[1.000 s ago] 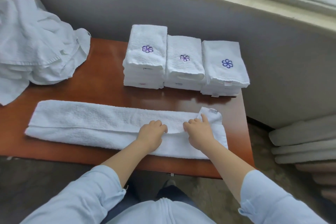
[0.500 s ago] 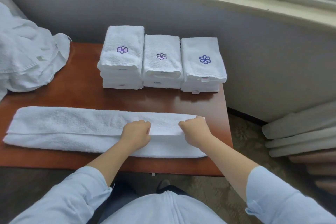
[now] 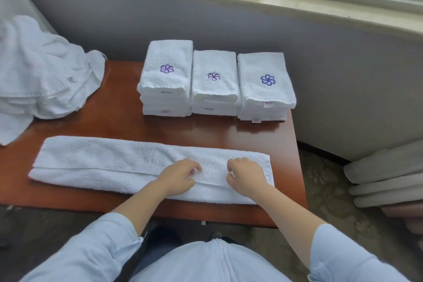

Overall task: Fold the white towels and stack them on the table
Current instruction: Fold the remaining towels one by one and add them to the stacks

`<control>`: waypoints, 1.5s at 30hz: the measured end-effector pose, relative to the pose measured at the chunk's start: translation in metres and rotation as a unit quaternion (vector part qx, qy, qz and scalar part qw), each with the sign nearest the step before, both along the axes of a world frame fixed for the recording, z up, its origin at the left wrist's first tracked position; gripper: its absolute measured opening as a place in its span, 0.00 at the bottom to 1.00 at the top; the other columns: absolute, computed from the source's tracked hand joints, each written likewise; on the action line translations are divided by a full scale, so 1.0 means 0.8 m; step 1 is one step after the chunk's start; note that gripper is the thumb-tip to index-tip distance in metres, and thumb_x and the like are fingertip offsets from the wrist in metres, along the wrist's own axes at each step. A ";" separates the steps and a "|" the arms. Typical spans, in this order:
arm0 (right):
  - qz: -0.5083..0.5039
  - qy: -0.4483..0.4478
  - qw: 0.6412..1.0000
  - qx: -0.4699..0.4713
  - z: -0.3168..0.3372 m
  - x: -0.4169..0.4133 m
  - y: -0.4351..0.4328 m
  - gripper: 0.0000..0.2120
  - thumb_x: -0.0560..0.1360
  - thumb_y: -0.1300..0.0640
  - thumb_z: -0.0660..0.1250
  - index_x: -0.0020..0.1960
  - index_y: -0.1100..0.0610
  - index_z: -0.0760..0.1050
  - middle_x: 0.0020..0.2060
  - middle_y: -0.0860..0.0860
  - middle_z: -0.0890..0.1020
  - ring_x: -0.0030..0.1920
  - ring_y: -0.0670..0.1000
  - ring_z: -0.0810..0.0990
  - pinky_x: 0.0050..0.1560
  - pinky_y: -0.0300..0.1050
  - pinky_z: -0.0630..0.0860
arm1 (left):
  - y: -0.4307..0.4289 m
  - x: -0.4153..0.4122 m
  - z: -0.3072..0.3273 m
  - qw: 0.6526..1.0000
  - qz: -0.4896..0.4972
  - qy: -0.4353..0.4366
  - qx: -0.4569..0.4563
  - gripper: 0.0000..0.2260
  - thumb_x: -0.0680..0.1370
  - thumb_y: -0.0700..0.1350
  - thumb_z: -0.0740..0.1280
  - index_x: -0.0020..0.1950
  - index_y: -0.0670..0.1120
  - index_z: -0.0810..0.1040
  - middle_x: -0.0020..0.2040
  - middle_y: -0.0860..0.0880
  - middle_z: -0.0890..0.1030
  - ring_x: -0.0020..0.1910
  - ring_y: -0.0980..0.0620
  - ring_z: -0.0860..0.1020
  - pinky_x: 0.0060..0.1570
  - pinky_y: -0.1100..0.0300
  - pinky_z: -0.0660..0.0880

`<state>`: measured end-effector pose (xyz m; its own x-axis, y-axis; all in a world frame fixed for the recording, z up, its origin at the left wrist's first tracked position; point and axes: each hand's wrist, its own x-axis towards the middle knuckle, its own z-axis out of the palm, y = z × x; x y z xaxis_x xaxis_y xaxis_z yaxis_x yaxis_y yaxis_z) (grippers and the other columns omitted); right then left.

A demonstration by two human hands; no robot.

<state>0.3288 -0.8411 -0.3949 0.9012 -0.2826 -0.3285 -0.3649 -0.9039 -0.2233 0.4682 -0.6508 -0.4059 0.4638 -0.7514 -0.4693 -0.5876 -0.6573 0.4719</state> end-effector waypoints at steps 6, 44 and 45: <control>0.066 -0.043 0.996 0.038 -0.006 0.036 0.048 0.20 0.78 0.57 0.59 0.69 0.52 0.70 0.61 0.49 0.74 0.60 0.53 0.72 0.50 0.46 0.73 | 0.048 0.022 -0.003 0.985 0.057 -0.159 0.023 0.23 0.77 0.46 0.63 0.72 0.53 0.69 0.70 0.51 0.67 0.66 0.50 0.68 0.58 0.55 0.73; -0.021 0.043 0.999 -0.007 -0.074 0.291 0.440 0.32 0.81 0.38 0.45 0.78 0.43 0.31 0.75 0.50 0.26 0.72 0.58 0.21 0.70 0.63 0.24 | 0.411 0.316 -0.012 0.967 0.191 -0.164 0.040 0.18 0.78 0.52 0.68 0.66 0.50 0.70 0.65 0.49 0.69 0.60 0.51 0.72 0.47 0.61 0.74; -0.022 0.047 0.999 -0.001 -0.074 0.291 0.439 0.32 0.81 0.38 0.45 0.78 0.43 0.31 0.74 0.50 0.25 0.72 0.58 0.21 0.70 0.63 0.23 | 0.410 0.319 -0.012 0.964 0.216 -0.145 0.048 0.23 0.77 0.53 0.70 0.69 0.49 0.67 0.66 0.48 0.68 0.61 0.50 0.73 0.47 0.60 0.74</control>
